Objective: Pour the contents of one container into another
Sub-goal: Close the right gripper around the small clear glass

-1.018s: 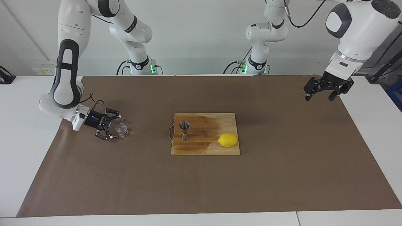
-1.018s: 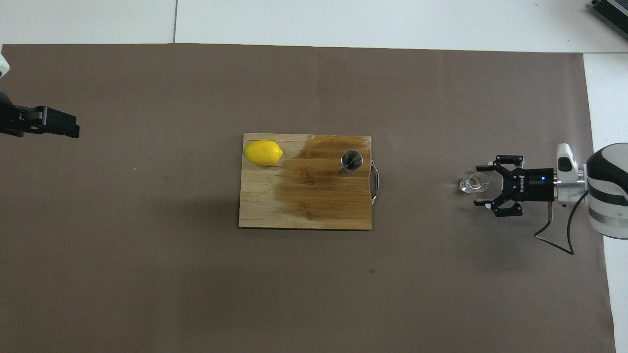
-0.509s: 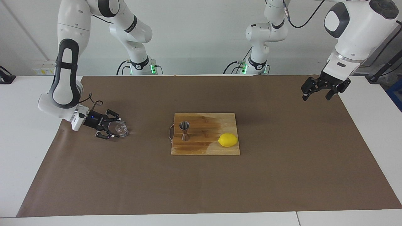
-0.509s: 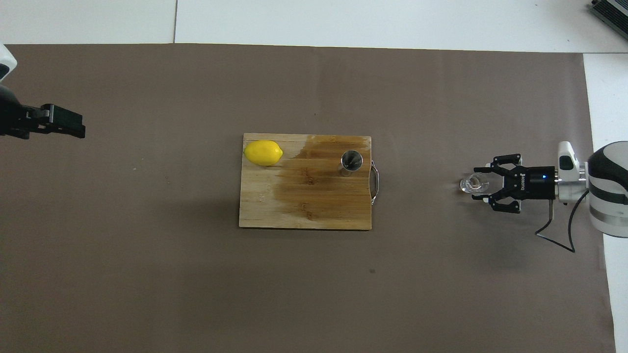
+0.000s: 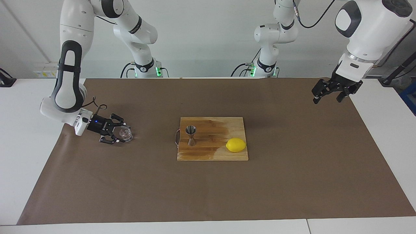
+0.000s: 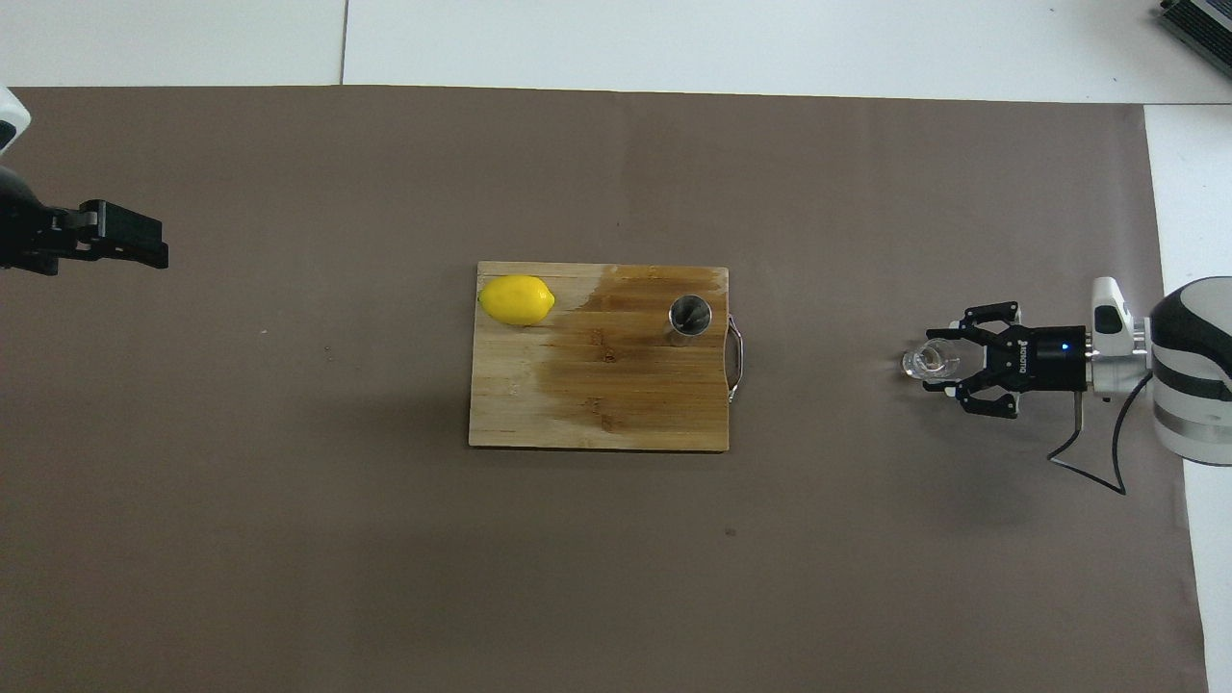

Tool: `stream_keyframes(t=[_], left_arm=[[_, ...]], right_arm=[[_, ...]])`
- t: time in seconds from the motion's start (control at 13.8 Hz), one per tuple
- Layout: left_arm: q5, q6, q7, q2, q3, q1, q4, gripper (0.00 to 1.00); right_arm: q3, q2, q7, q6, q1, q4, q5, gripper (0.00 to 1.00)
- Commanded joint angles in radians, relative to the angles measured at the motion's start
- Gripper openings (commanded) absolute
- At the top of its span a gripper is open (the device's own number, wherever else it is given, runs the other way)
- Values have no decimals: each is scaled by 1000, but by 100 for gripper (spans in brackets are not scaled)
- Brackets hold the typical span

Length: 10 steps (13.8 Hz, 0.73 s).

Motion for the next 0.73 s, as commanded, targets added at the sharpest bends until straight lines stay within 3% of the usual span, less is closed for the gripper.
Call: stream_keyframes(t=[0.0,0.15,0.29,0.36,0.65], left_arm=[[16,-6,-12,-21,-5,15,-15,100],[16,-9,-12,-23,-5,19,-25,100],[13,-10,-12,-37,-5,26,-58,100],[13,-15,-12,-41,-5,25,-56,100],[12,-97,-12,-46,-7,25,-56,100]], right_arm=[[7,13,-30,15,-5,6,37,50],[8,13,-30,26,-3,7,36,40],[8,13,-28,27,-3,9,36,20],[10,13,-28,27,-1,13,34,14],[16,-15,11,24,40,93,19,9]])
